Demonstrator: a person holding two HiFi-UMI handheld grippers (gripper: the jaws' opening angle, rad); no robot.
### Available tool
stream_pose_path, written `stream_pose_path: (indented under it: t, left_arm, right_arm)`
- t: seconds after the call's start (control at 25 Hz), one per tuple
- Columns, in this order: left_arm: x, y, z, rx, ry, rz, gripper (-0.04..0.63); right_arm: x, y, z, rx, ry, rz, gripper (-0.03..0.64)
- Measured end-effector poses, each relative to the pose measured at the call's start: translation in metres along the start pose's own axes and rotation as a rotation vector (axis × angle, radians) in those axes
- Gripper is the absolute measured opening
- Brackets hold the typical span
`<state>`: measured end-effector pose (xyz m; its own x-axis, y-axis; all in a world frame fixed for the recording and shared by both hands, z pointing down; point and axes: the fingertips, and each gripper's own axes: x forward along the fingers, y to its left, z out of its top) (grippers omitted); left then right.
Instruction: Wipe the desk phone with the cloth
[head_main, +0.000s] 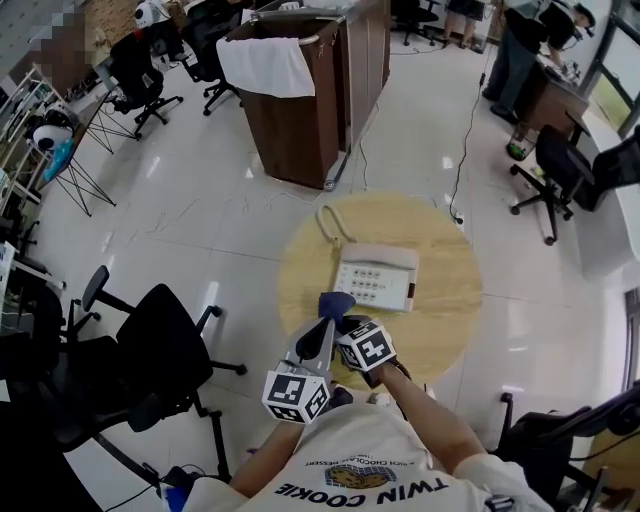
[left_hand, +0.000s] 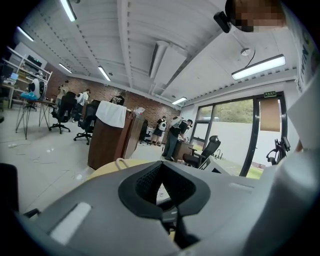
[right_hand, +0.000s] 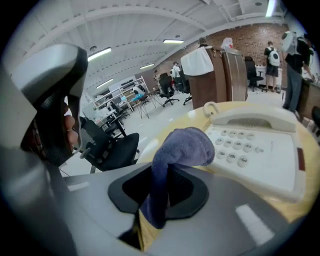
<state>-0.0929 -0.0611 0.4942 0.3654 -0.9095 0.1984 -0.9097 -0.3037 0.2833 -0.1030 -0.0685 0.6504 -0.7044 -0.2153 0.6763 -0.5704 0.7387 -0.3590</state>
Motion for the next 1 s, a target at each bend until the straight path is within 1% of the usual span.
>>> stream_pose_path:
  t: [0.16,0.44,0.68,1.0]
  left_arm:
    - [-0.008,0.013,0.0,0.0,0.002,0.026,-0.009]
    - [-0.01,0.027,0.001,-0.002,0.006,0.046,-0.009]
    - [-0.005,0.024,-0.002,-0.004,0.013,0.022,-0.009]
    - [0.015,0.001,-0.005,0.005,0.023,-0.037,-0.009]
  right_arm:
    - [0.021,0.006,-0.007,0.0,0.049,0.015,0.066]
    - [0.034,-0.016,-0.008,0.098,0.072,-0.004,0.066]
    - [0.025,-0.037,-0.015,0.153,0.075,-0.045,0.066]
    - [0.001,-0.057,-0.028,0.199,0.048,-0.087,0.067]
